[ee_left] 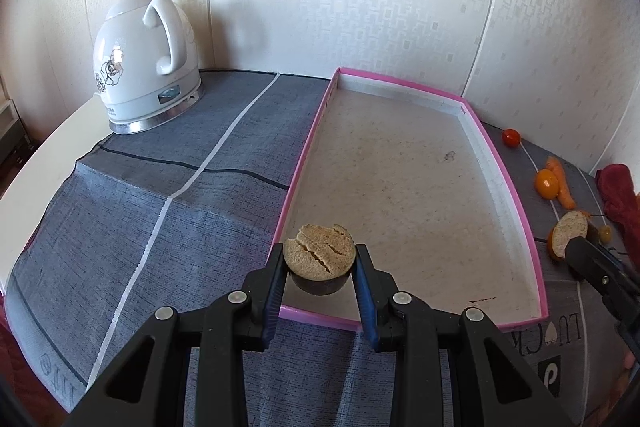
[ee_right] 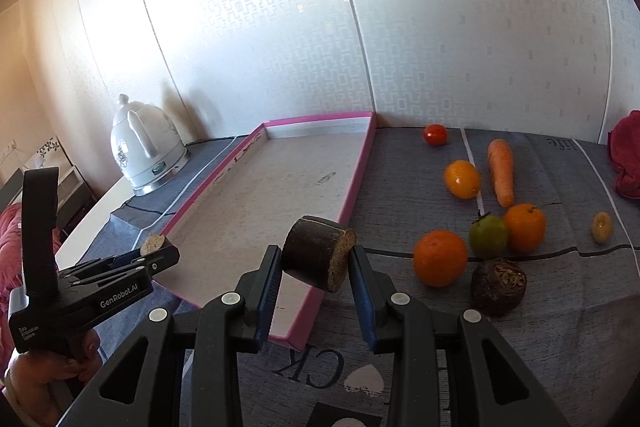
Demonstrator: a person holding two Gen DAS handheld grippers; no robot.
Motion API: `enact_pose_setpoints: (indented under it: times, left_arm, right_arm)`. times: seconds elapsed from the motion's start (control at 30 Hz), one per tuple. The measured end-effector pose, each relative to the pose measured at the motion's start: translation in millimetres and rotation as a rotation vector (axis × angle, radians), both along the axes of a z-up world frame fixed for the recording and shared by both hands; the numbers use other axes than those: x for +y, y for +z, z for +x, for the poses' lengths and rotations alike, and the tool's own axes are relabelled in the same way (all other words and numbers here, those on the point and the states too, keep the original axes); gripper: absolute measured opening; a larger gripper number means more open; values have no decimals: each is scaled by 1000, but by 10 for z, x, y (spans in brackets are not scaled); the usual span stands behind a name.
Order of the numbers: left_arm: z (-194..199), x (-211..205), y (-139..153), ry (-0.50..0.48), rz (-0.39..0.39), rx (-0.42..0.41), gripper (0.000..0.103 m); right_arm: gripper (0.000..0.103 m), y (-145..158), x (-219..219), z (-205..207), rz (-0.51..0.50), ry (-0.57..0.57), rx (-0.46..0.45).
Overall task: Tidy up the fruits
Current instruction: 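Carry both slices over the pink tray and open the left gripper to drop the pale slice, then lower the eggplant slice into the pink tray and open the right gripper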
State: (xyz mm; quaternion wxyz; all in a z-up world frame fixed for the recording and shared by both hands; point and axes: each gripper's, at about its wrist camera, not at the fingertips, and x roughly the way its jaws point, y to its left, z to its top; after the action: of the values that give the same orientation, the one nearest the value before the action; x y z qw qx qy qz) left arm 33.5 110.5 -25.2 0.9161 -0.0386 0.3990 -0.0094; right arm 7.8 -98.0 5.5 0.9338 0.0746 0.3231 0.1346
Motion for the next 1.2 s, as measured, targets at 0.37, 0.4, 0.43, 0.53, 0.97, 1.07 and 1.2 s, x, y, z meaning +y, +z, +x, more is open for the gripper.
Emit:
enact_pose_setpoints:
  times: [0.37, 0.4, 0.43, 0.53, 0.97, 1.07, 1.2]
  left_arm:
    - [48, -17, -5, -5, 3, 8, 33]
    - [57, -13, -5, -5, 5, 7, 33]
    - [65, -11, -5, -5, 10, 6, 33]
    - [75, -15, -4, -4, 15, 6, 33]
    - [-79, -107, 92, -21, -12, -20, 69]
    - [-131, -159, 123, -26, 5, -33, 82]
    - [-184, -171, 158, -14, 22, -45, 89]
  right_arm:
    - [34, -34, 112, 181, -33, 45, -4]
    - [34, -44, 130, 199, -38, 51, -1]
    - [34, -49, 143, 211, -40, 55, 2]
    - [34, -65, 193, 274, -54, 76, 13]
    - [34, -149, 297, 556, -92, 129, 59]
    - [34, -172, 322, 608, -104, 136, 59]
    - [34, -196, 373, 632, -142, 134, 36]
